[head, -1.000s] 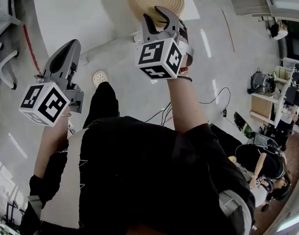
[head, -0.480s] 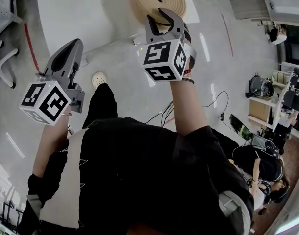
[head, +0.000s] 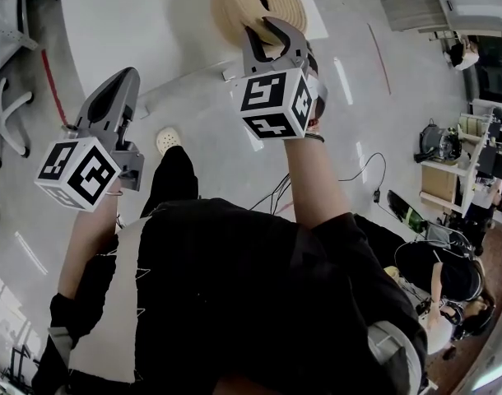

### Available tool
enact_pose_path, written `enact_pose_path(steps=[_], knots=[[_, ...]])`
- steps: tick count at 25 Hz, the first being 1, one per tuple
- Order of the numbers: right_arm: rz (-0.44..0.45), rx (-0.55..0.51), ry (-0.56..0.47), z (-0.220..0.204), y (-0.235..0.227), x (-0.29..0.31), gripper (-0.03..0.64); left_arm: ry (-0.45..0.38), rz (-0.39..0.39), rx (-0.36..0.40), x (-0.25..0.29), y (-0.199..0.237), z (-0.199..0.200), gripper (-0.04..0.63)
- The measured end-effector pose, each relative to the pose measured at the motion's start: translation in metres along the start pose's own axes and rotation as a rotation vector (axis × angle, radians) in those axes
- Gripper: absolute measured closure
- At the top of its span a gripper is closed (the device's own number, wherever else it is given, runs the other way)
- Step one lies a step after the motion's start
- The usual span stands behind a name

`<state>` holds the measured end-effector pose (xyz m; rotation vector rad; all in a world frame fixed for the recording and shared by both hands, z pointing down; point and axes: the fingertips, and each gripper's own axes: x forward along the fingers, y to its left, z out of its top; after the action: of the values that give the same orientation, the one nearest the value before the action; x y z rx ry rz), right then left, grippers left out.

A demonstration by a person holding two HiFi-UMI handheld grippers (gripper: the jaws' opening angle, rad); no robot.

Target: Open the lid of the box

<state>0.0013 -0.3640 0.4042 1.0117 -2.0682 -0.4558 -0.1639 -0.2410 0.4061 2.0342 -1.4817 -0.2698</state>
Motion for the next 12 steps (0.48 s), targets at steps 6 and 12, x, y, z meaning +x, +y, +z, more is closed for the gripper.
enact_pose_path(steps=[6,12], knots=[[-0.018,0.009,-0.011,0.0045,-0.0082,-0.0047,0.506,-0.015,0.0,0.009,-0.0034,-0.0054,0.0038,0.584],[-0.042,0.035,-0.013,0.0085,-0.01,-0.007,0.511,-0.018,-0.001,0.003,-0.0065,-0.0029,0.0067,0.584]])
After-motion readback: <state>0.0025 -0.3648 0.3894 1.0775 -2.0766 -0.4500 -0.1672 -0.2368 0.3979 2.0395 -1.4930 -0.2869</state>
